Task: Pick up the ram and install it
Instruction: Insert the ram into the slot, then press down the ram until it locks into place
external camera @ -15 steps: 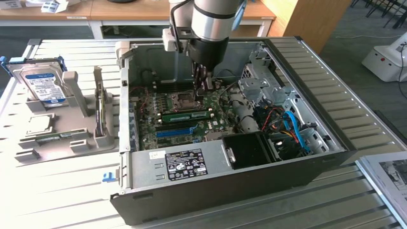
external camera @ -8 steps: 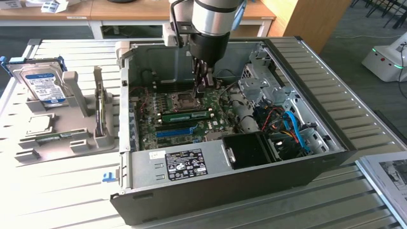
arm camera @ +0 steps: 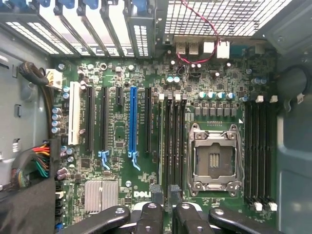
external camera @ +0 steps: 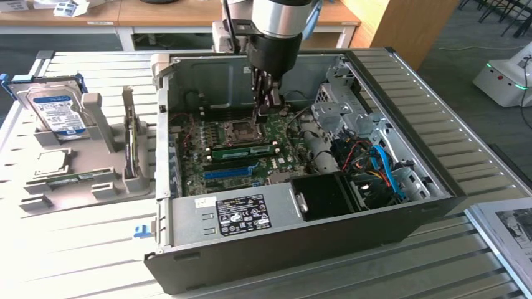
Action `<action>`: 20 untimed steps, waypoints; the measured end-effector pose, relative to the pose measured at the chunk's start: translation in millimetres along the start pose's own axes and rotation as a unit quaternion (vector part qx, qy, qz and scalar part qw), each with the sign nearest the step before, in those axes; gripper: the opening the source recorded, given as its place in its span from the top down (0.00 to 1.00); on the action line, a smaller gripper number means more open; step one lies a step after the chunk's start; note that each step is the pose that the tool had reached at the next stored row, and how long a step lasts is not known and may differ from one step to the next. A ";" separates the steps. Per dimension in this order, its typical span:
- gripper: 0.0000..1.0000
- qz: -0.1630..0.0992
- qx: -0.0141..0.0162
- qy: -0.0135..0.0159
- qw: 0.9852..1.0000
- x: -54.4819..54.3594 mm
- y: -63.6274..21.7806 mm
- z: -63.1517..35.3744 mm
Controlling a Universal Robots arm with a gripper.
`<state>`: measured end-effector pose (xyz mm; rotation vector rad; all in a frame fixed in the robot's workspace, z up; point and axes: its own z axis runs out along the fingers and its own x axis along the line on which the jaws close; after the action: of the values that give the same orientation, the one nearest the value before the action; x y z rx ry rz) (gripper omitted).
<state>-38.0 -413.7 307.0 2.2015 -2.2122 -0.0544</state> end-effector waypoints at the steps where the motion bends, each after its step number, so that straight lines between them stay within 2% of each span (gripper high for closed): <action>1: 0.81 0.000 0.000 0.000 1.000 0.0 0.0 -0.1; 13: 0.81 0.000 0.000 0.000 1.000 0.0 0.0 -0.2; 15: 0.82 0.000 0.000 0.000 1.000 0.0 0.0 -0.2; 16: 0.89 0.000 0.000 0.000 1.000 0.0 0.0 -0.2; 20: 0.90 0.000 0.000 0.000 1.000 0.0 0.0 -0.2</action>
<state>-38.0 -413.7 307.2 2.2016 -2.2122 -0.0544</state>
